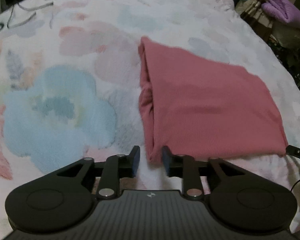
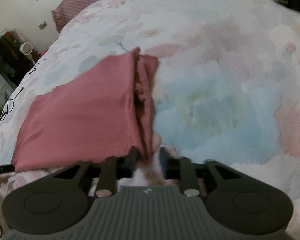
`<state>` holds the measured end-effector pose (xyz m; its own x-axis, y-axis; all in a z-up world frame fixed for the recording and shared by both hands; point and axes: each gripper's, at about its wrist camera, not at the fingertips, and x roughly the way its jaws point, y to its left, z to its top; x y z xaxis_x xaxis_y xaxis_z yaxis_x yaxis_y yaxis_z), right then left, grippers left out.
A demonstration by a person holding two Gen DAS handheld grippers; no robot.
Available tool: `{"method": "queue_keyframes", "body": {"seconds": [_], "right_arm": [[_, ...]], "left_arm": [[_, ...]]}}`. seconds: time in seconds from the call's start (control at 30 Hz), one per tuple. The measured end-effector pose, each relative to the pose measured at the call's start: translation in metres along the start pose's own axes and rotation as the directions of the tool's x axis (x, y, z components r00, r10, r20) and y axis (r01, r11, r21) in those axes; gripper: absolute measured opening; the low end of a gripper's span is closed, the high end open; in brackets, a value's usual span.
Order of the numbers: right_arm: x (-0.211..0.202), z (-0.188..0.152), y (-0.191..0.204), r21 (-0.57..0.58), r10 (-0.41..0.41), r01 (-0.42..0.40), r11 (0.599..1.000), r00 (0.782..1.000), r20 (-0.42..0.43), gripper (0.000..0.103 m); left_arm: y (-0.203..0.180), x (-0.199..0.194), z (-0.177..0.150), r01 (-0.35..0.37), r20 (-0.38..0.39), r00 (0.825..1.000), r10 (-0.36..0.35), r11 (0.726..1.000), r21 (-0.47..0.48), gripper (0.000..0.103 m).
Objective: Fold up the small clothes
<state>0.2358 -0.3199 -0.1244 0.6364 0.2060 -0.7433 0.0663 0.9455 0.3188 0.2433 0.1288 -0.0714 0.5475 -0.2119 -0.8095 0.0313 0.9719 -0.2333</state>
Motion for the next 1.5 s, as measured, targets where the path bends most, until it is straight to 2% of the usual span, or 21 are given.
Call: {"method": "queue_keyframes", "body": {"seconds": [0.07,0.13,0.27,0.37,0.43,0.6,0.77,0.9,1.0,1.13,1.17,1.2,1.23,1.3,1.37,1.4,1.5], "right_arm": [[-0.010,0.005,0.006,-0.028,-0.010,0.011,1.000,1.000,0.028,0.037],[-0.021,0.010,0.010,-0.043,0.000,0.003,0.999,0.998,0.058,0.051],[-0.026,0.025,0.015,-0.065,0.000,0.005,0.998,0.996,0.089,0.057],[-0.020,0.039,0.014,-0.022,0.014,-0.012,1.000,0.995,0.094,0.066],[-0.013,0.049,0.016,0.005,0.014,-0.015,1.000,0.995,0.097,0.075],[0.017,0.075,0.015,0.053,0.041,-0.045,0.998,0.996,0.084,0.078],[0.051,0.097,0.001,0.181,0.073,-0.082,0.980,0.996,0.057,0.078],[0.081,0.113,-0.010,0.220,0.093,-0.101,0.970,0.995,0.048,0.078],[0.110,0.121,-0.027,0.315,0.166,-0.166,0.935,0.986,0.028,0.078],[0.140,0.122,-0.045,0.405,0.221,-0.214,0.889,0.975,0.029,0.078],[0.144,0.122,-0.048,0.425,0.236,-0.230,0.875,0.971,0.041,0.077],[0.147,0.122,-0.051,0.440,0.247,-0.245,0.864,0.967,0.052,0.067],[0.150,0.123,-0.053,0.445,0.254,-0.251,0.860,0.966,0.053,0.047],[0.156,0.122,-0.054,0.453,0.284,-0.270,0.850,0.958,0.038,0.029],[0.159,0.120,-0.056,0.463,0.310,-0.294,0.836,0.950,0.044,0.023],[0.158,0.121,-0.056,0.457,0.308,-0.295,0.839,0.950,0.049,0.014],[0.150,0.122,-0.052,0.445,0.303,-0.303,0.843,0.950,0.074,0.010]], "left_arm": [[-0.004,-0.010,0.004,-0.011,0.043,0.999,0.011,1.000,0.004,0.052],[-0.005,-0.021,0.009,-0.023,0.096,0.995,0.022,1.000,0.015,0.059],[-0.014,-0.020,0.031,-0.036,0.156,0.987,0.032,0.999,0.022,0.063],[-0.014,-0.012,0.048,-0.021,0.176,0.984,0.019,1.000,0.009,0.063],[-0.012,-0.006,0.060,-0.002,0.187,0.982,0.003,1.000,-0.004,0.063],[0.000,0.019,0.078,0.055,0.167,0.985,-0.046,0.997,-0.047,0.063],[0.009,0.049,0.089,0.036,0.117,0.993,-0.027,0.996,-0.077,0.063],[0.016,0.069,0.094,0.028,0.075,0.997,-0.020,0.994,-0.107,0.063],[0.023,0.078,0.094,0.033,0.053,0.998,-0.026,0.990,-0.138,0.063],[0.026,0.087,0.093,0.018,0.020,1.000,-0.016,0.990,-0.143,0.063],[0.026,0.088,0.092,0.017,0.017,1.000,-0.014,0.990,-0.140,0.063],[0.027,0.089,0.091,0.016,0.017,1.000,-0.014,0.990,-0.142,0.063],[0.027,0.090,0.091,0.016,0.015,1.000,-0.014,0.989,-0.147,0.063],[0.027,0.091,0.090,0.017,0.014,1.000,-0.015,0.988,-0.156,0.063],[0.027,0.092,0.089,0.017,0.015,1.000,-0.015,0.988,-0.156,0.063],[0.026,0.091,0.089,0.016,0.016,1.000,-0.014,0.988,-0.155,0.063],[0.027,0.091,0.089,0.023,0.020,1.000,-0.020,0.988,-0.156,0.063]]}}
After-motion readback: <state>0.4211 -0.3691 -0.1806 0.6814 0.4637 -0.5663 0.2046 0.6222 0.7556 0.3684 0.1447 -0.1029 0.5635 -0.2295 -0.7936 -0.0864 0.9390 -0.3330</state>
